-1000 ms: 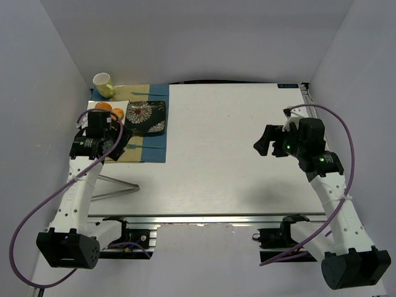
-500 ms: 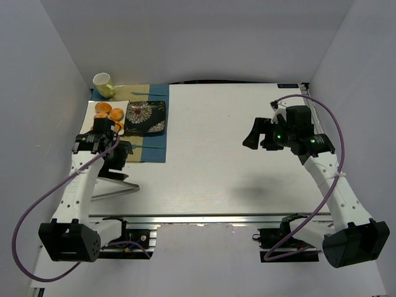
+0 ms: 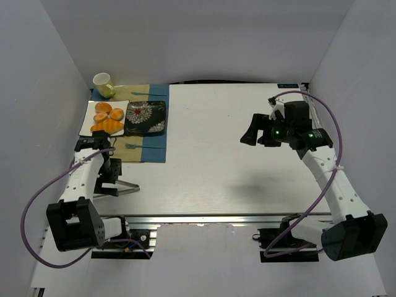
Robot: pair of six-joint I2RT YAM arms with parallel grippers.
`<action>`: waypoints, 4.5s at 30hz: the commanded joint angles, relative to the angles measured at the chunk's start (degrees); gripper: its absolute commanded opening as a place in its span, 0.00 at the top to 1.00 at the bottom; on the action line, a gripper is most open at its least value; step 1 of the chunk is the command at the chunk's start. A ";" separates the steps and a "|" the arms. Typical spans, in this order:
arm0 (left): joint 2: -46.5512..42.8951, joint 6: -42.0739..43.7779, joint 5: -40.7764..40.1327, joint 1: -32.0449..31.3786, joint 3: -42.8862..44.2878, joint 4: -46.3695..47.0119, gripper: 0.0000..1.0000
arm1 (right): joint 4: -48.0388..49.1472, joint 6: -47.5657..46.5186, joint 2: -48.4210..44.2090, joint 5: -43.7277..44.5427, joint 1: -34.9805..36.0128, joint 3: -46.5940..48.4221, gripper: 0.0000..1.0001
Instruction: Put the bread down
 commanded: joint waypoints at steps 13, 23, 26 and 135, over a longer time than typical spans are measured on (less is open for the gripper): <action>5.53 9.06 -2.50 5.65 -4.59 15.49 0.02 | 1.53 0.05 2.14 -3.68 0.63 2.21 0.11; 6.58 7.74 -1.97 5.56 -8.10 17.34 0.02 | 1.26 -0.56 2.76 -3.06 0.72 1.86 0.11; 7.20 7.57 -2.58 5.56 -8.81 18.65 0.02 | 1.18 -0.74 2.85 -3.06 0.63 1.77 0.11; 30.66 25.14 -0.57 -2.88 56.49 -2.27 0.39 | 1.97 1.11 2.41 -4.73 0.72 0.54 0.11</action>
